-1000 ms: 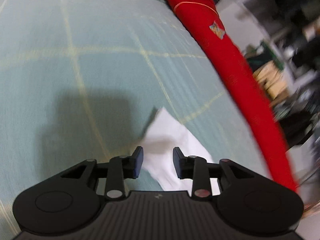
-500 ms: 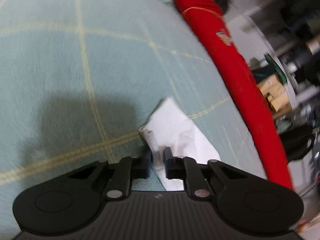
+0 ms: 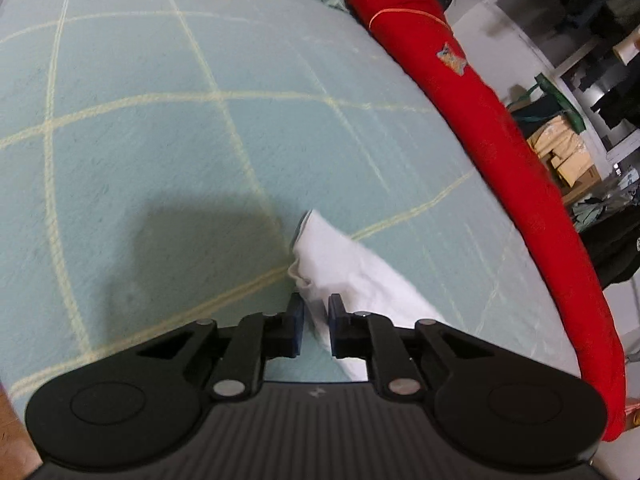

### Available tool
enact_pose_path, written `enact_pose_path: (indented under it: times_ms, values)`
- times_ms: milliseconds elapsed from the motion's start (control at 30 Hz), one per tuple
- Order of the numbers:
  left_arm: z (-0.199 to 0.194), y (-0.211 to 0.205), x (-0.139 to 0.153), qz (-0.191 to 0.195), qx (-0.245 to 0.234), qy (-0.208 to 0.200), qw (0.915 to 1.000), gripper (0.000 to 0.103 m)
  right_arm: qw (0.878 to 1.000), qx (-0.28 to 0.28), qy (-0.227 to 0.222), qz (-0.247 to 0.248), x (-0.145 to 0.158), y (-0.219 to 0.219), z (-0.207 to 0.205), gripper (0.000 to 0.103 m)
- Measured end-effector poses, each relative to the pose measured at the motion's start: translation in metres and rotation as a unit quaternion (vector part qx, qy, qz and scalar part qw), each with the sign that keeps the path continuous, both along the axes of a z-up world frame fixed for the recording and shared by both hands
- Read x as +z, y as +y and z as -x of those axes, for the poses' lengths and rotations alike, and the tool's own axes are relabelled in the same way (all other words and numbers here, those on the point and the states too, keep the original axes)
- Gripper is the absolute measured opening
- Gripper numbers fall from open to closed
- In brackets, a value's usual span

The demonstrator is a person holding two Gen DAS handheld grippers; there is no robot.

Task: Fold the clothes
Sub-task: 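Pull the sleeve outward with the left tool to spread it flat, then release the sleeve with the left tool and reach toward the sweatshirt body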

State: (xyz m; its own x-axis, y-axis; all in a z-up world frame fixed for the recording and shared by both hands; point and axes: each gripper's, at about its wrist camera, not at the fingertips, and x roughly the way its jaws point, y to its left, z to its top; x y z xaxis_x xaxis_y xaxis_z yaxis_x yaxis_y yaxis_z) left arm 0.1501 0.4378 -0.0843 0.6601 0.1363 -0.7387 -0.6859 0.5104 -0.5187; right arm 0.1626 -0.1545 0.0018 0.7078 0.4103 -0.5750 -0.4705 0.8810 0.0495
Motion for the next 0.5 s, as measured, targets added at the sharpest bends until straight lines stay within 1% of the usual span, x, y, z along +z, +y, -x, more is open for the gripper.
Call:
enact_pose_path:
  times_ms: [33,100,133,167,233,267,300,333,367,400,500]
  values:
    - [0.003,-0.003,0.001,-0.002,-0.005,0.001,1.0,0.012,1.0,0.0,-0.003,0.002,0.001,-0.002,0.002,0.075]
    - [0.007,-0.014,0.008,-0.017,-0.023,0.002,0.9996,0.015,1.0,-0.004,-0.009,0.001,0.004,-0.008,0.006,0.076]
    - [0.008,-0.022,0.013,-0.027,-0.037,0.002,0.9989,0.019,1.0,-0.008,-0.011,-0.001,0.005,-0.011,0.007,0.077]
    - [0.009,-0.031,0.019,-0.037,-0.053,0.002,0.9979,0.022,1.0,-0.013,-0.013,-0.003,0.006,-0.015,0.008,0.077]
    - [0.003,-0.058,0.028,-0.061,-0.101,0.003,0.993,0.025,1.0,-0.023,-0.014,-0.009,0.007,-0.023,0.011,0.078]
    - [0.001,-0.071,0.033,-0.073,-0.125,0.003,0.9895,0.029,0.999,-0.028,-0.015,-0.012,0.008,-0.027,0.013,0.078]
    - [-0.002,-0.085,0.038,-0.085,-0.149,0.004,0.9852,0.032,0.999,-0.032,-0.016,-0.014,0.008,-0.031,0.014,0.079]
    - [-0.004,-0.098,0.042,-0.096,-0.173,0.004,0.9801,0.038,0.999,-0.036,-0.018,-0.016,0.008,-0.034,0.017,0.081]
    - [-0.009,-0.115,0.044,-0.105,-0.202,0.002,0.9738,0.042,0.999,-0.039,-0.019,-0.017,0.008,-0.038,0.019,0.081]
    - [-0.013,-0.134,0.045,-0.11,-0.235,-0.002,0.9656,0.042,0.999,-0.042,-0.019,-0.018,0.007,-0.041,0.021,0.082]
    - [-0.024,-0.19,0.043,-0.114,-0.312,-0.004,0.9434,0.044,0.998,-0.052,-0.017,-0.018,0.004,-0.053,0.029,0.082]
